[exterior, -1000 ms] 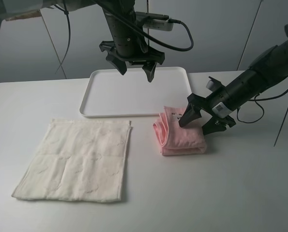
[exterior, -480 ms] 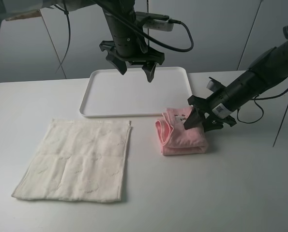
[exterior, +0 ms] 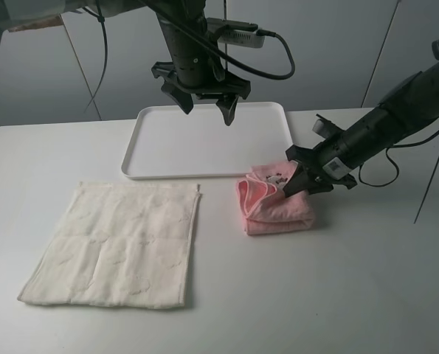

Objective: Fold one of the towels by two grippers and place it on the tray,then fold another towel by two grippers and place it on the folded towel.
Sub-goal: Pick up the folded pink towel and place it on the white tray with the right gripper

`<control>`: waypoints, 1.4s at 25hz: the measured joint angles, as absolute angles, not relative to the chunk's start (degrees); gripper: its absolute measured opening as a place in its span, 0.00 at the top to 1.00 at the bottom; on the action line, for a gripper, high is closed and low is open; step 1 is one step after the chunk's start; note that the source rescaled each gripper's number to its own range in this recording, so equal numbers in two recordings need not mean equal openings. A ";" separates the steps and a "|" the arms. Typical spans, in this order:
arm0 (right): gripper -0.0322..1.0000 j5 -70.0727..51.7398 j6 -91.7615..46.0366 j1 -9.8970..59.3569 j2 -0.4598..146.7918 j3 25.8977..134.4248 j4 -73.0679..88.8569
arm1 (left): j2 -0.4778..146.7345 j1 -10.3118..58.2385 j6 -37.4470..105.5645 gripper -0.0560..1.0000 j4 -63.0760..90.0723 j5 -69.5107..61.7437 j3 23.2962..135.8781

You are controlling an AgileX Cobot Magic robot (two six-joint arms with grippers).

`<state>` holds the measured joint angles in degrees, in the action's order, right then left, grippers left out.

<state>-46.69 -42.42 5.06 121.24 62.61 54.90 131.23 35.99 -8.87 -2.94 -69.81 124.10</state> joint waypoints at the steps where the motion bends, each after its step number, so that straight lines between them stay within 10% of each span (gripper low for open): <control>1: 0.83 -46.93 -42.64 5.06 121.24 62.61 55.59 | 131.23 35.99 -8.77 0.02 -2.94 -69.81 124.10; 18: 0.83 -64.38 -51.01 5.06 113.16 64.72 75.44 | 119.17 34.69 -3.41 0.02 -5.84 -70.03 126.28; 35: 0.83 -68.87 -35.52 13.08 130.22 105.99 74.12 | 114.74 19.64 0.95 0.02 -1.74 -70.03 126.86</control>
<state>-68.87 -35.52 13.08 130.22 105.99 74.12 114.74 19.64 0.95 -1.74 -70.03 126.86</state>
